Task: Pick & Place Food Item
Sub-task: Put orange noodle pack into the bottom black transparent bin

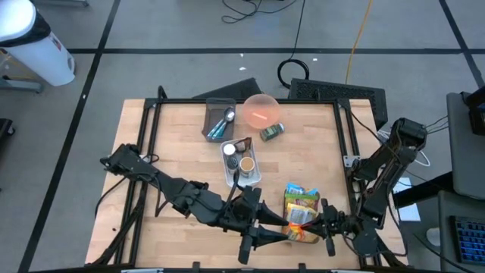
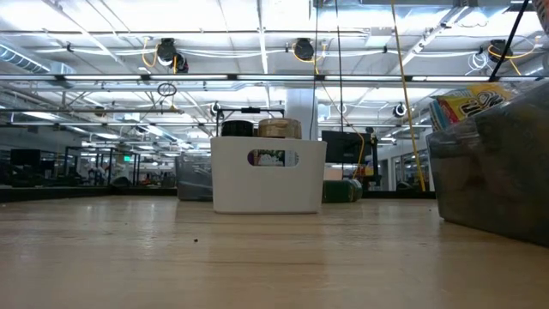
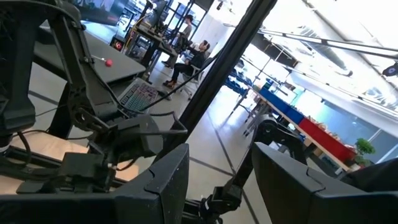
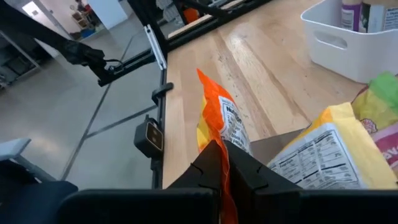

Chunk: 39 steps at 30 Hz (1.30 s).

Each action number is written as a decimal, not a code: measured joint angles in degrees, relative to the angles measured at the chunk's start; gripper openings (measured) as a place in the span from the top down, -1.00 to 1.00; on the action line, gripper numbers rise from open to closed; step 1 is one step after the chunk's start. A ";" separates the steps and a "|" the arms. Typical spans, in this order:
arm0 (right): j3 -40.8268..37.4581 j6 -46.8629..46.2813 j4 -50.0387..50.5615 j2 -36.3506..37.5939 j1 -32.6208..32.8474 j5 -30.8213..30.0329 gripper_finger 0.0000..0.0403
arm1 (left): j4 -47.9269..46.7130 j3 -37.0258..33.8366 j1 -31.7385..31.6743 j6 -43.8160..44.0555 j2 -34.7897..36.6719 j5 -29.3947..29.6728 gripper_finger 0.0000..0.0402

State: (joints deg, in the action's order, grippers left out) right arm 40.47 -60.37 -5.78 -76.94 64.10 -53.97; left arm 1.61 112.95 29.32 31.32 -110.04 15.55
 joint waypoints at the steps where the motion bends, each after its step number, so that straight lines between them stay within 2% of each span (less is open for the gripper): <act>1: 0.02 -0.50 0.00 -0.48 0.00 -0.15 1.00 | -0.01 0.00 0.00 0.13 0.00 0.00 0.08; 16: 0.09 -7.04 -0.50 -8.91 0.00 -0.74 1.00 | -0.13 0.00 0.26 2.11 0.02 0.01 0.08; 28: 0.08 -5.51 -0.85 -8.69 0.08 -0.03 0.99 | -0.11 0.00 0.46 2.41 0.04 0.03 0.08; 32: 0.02 -1.61 -3.32 -8.74 0.40 0.69 0.90 | -0.11 0.00 0.46 2.41 0.04 0.04 0.08; 39: -0.04 0.40 -5.58 -8.74 0.39 2.60 0.54 | -0.11 0.00 0.59 2.41 0.04 0.04 0.08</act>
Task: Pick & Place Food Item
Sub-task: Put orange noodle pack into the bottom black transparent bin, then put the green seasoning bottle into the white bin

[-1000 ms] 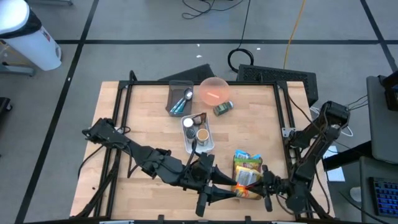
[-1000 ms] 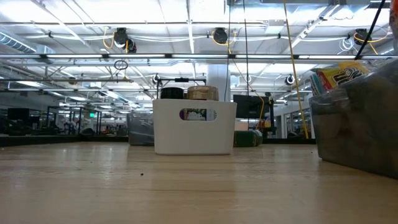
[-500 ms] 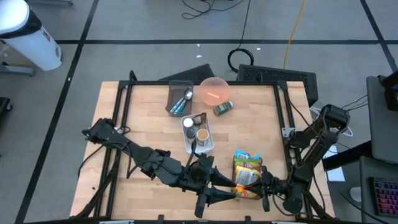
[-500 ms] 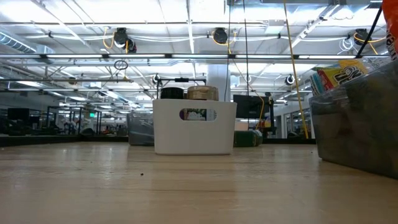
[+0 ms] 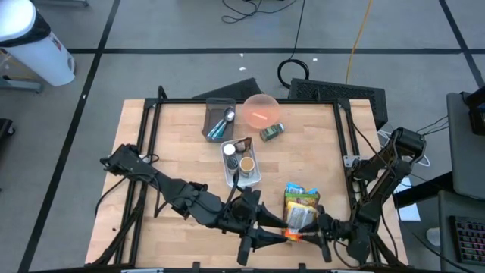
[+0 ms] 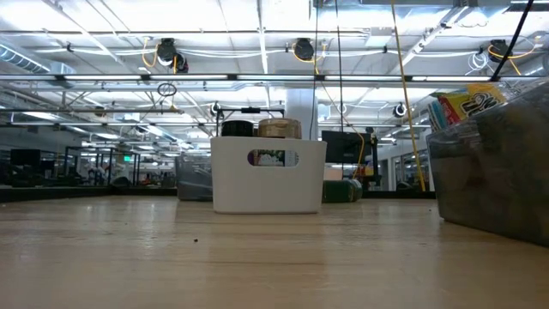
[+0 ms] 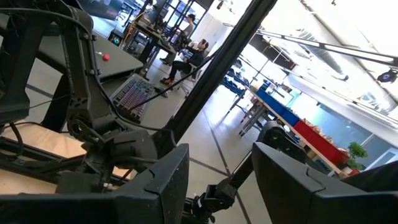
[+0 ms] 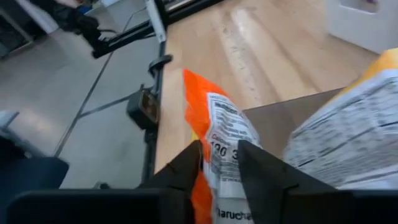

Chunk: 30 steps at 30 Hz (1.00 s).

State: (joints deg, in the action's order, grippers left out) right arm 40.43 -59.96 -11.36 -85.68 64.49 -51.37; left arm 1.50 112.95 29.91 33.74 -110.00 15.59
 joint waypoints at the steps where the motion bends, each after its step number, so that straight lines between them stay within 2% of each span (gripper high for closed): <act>1: 0.00 0.91 -0.79 0.02 0.00 0.59 0.49 | 0.00 0.00 0.02 0.00 0.00 -0.02 0.08; 6: 0.02 4.36 -4.74 0.06 -0.32 1.41 0.30 | 0.00 0.00 0.26 0.00 0.00 -0.02 0.08; 14: 0.01 8.52 -9.15 2.11 -0.52 1.04 0.13 | 0.02 0.00 0.23 0.87 0.00 0.01 0.08; 22: 0.02 21.83 -10.84 15.62 -0.68 0.65 0.07 | 0.02 0.00 0.08 0.98 0.00 -0.02 0.08; 30: 0.02 39.90 -20.41 29.50 -1.25 -1.50 0.11 | 0.03 0.00 -1.20 -0.15 0.00 -0.04 0.08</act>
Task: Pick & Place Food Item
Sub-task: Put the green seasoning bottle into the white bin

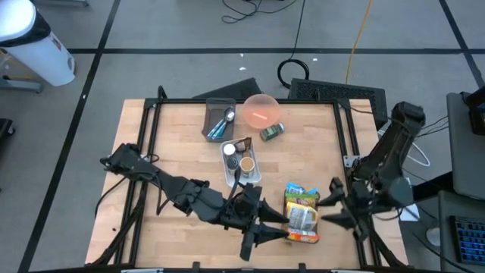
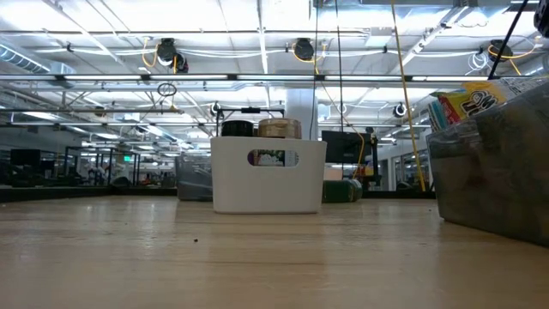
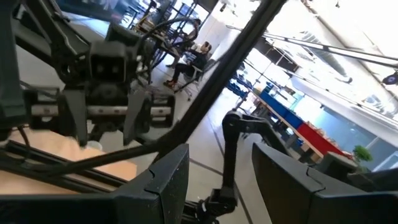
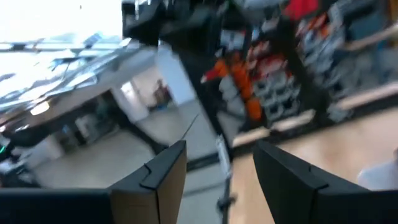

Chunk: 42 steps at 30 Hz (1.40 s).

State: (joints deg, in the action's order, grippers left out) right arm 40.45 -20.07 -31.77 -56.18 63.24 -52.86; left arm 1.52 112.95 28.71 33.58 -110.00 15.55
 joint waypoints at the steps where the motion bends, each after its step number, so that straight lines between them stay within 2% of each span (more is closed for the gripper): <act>1: 0.00 2.29 -1.22 0.82 -0.36 -0.56 0.11 | 0.01 0.00 -0.34 0.02 0.00 0.01 0.08; 6: 0.00 9.28 -4.26 2.44 -3.63 -1.16 0.11 | 0.04 0.00 -2.22 -3.26 0.00 0.02 0.08; 12: 0.00 7.40 -4.45 1.24 -10.85 -1.18 0.14 | -1.07 0.02 -5.93 -9.02 -0.11 0.57 0.08; 15: 0.00 4.51 -5.68 0.19 -15.88 -1.19 0.15 | -6.86 0.02 -8.58 -10.01 -0.20 0.53 0.08; 19: 0.00 1.39 -7.51 -0.79 -24.52 0.30 0.13 | -20.68 0.02 -13.06 -9.70 0.05 -3.64 0.08; 25: 0.04 5.89 -7.82 1.15 -39.47 16.37 0.15 | -38.04 0.02 -21.89 -12.54 2.71 -12.71 0.08; 30: 0.15 4.95 -1.34 3.42 -49.70 24.39 0.14 | -50.56 0.02 -28.58 -20.99 3.99 -18.89 0.08; 34: 2.13 0.63 11.69 4.02 -56.48 31.70 0.14 | -56.76 0.02 -32.55 -26.52 3.98 -20.59 0.08; 37: 5.80 -1.53 23.50 2.79 -60.81 38.21 0.14 | -57.87 0.02 -34.60 -29.21 3.98 -21.17 0.08; 42: 12.30 2.39 39.62 -1.26 -67.76 50.27 0.13 | -57.82 0.02 -37.48 -33.10 3.98 -24.22 0.08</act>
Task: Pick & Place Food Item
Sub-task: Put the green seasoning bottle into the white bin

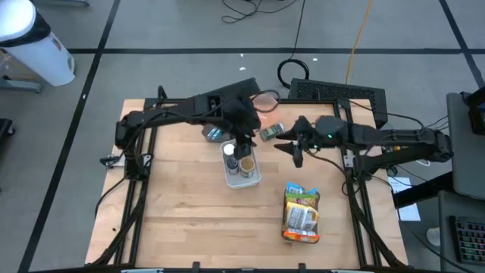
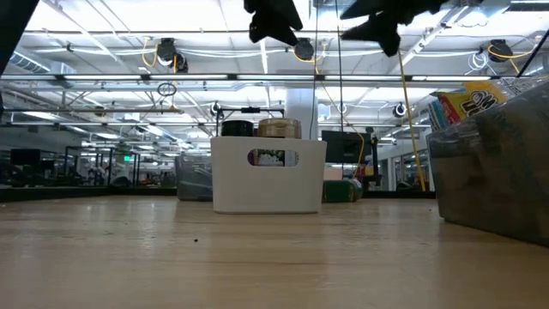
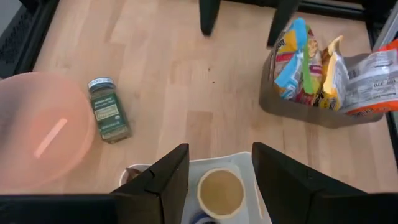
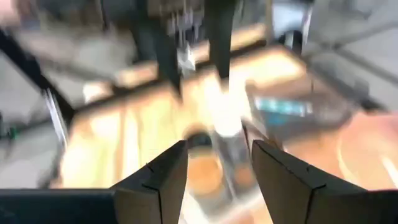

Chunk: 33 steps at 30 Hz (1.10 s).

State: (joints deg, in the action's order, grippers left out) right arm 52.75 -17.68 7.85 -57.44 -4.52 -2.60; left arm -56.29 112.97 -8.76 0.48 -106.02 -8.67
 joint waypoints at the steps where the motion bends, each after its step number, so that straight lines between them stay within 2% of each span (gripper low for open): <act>1: 1.01 1.43 3.49 -0.68 -1.55 2.51 0.13 | -0.15 0.00 -0.76 -0.37 0.00 -0.80 0.08; 3: 2.67 3.72 10.53 -2.51 -4.40 7.47 0.13 | -0.19 0.00 -2.69 -0.37 0.00 -2.47 0.08; 6: 3.71 9.00 16.86 -5.11 -7.83 11.68 0.13 | 0.95 0.00 -5.15 1.54 -0.66 -6.13 0.08; 9: 3.90 16.80 17.57 -7.59 -10.77 14.67 0.13 | 0.58 -0.02 -6.52 5.48 -0.98 -9.51 0.08; 14: 3.90 30.15 19.35 -12.49 -13.73 16.34 0.13 | 0.82 0.04 -5.25 11.00 -1.29 -9.29 0.08; 19: 2.83 40.17 20.25 -17.15 -16.06 13.76 0.14 | 1.49 0.04 -3.16 15.06 -1.29 -4.77 0.08; 26: -1.96 41.14 17.73 -19.77 -22.13 12.62 0.14 | 4.09 0.00 -1.49 17.23 -1.31 -2.08 0.08; 31: -2.88 42.67 13.87 -19.68 -25.81 9.89 0.14 | 3.86 0.00 -1.97 17.25 -1.31 6.86 0.08; 33: -2.88 42.00 12.73 -19.77 -27.26 10.16 0.14 | 3.59 0.00 -2.90 17.30 -1.34 8.27 0.08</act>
State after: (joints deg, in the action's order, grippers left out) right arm 49.87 24.32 20.58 -77.21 -31.78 7.57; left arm -52.71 112.97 -11.66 17.78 -107.35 -0.40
